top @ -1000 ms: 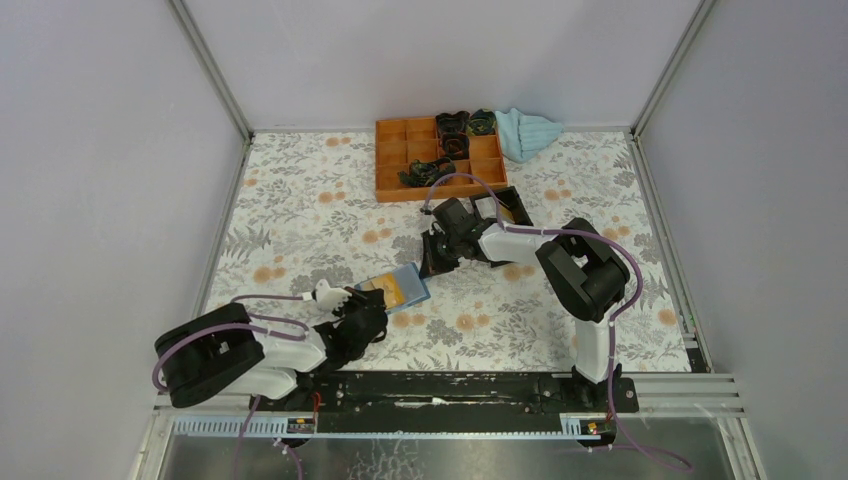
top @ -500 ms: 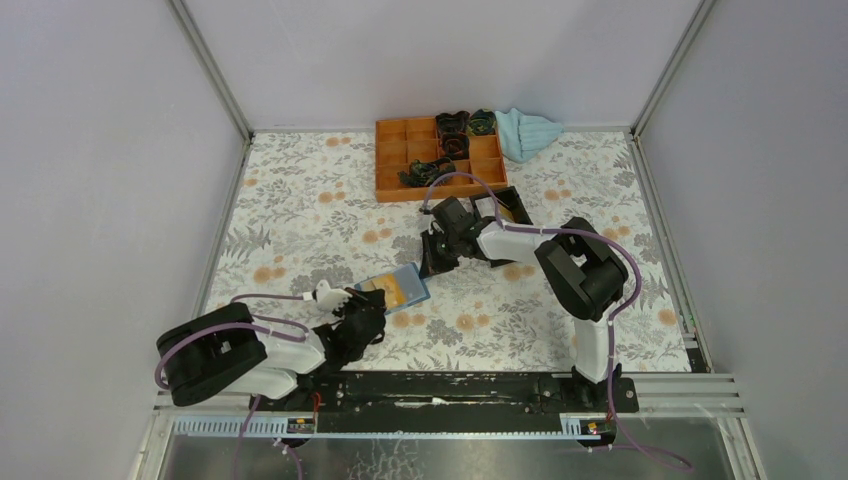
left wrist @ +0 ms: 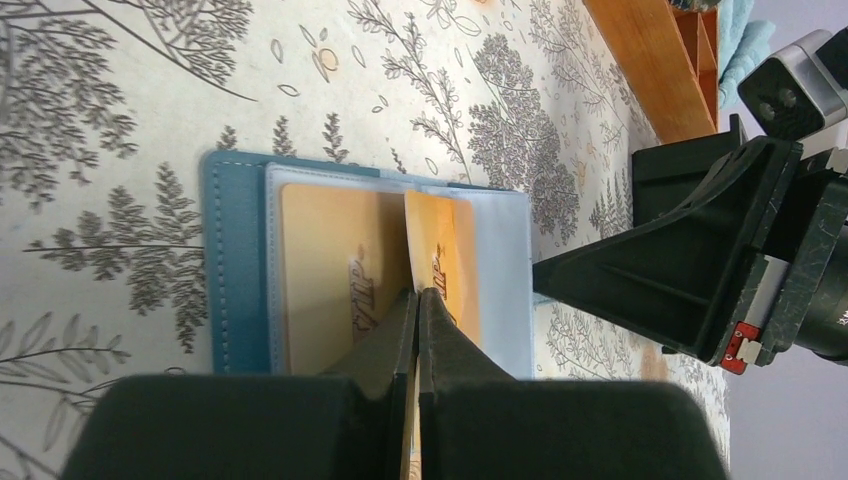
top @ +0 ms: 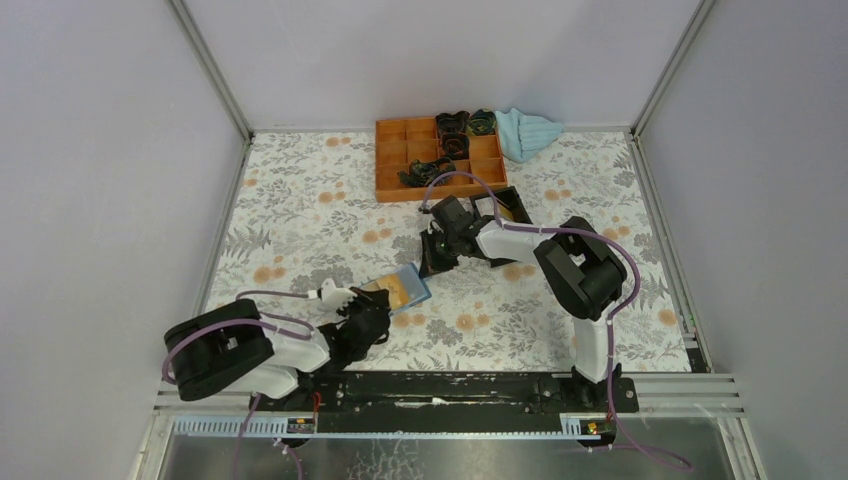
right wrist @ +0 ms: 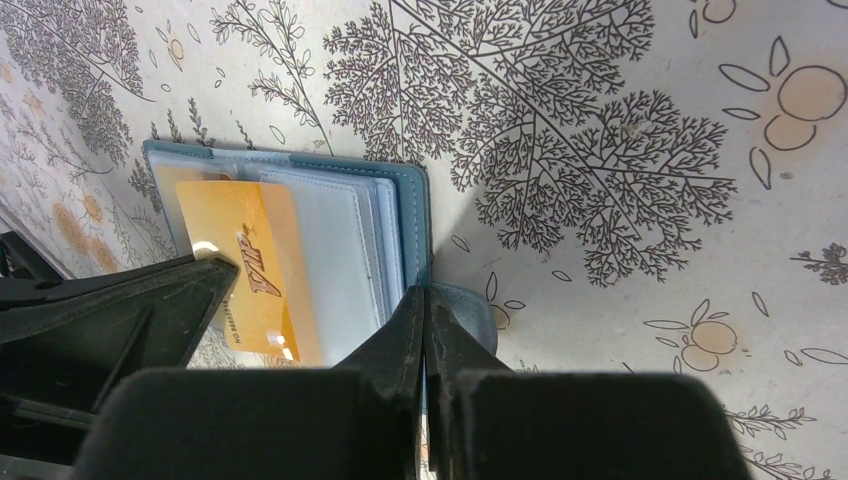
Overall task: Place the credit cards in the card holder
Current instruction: Insert the credit card into the card holder.
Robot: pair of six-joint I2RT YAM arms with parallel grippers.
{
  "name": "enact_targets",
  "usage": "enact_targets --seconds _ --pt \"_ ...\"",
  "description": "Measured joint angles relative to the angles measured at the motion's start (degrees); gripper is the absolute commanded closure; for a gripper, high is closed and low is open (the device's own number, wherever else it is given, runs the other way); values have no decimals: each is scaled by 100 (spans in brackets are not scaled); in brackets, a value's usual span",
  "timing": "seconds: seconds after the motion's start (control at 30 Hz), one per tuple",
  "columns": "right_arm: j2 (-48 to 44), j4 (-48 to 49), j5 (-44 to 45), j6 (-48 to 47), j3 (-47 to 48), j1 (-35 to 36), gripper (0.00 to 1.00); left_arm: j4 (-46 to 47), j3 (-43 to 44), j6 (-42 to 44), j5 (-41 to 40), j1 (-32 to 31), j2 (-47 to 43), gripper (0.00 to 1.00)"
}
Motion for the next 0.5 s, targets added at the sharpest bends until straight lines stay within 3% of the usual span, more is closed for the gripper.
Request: enact_targets --seconds 0.2,0.5 --pt "0 2 0 0 0 0 100 61 306 76 26 -4 404 100" --pt "0 7 0 0 0 0 100 46 448 201 118 -15 614 66"
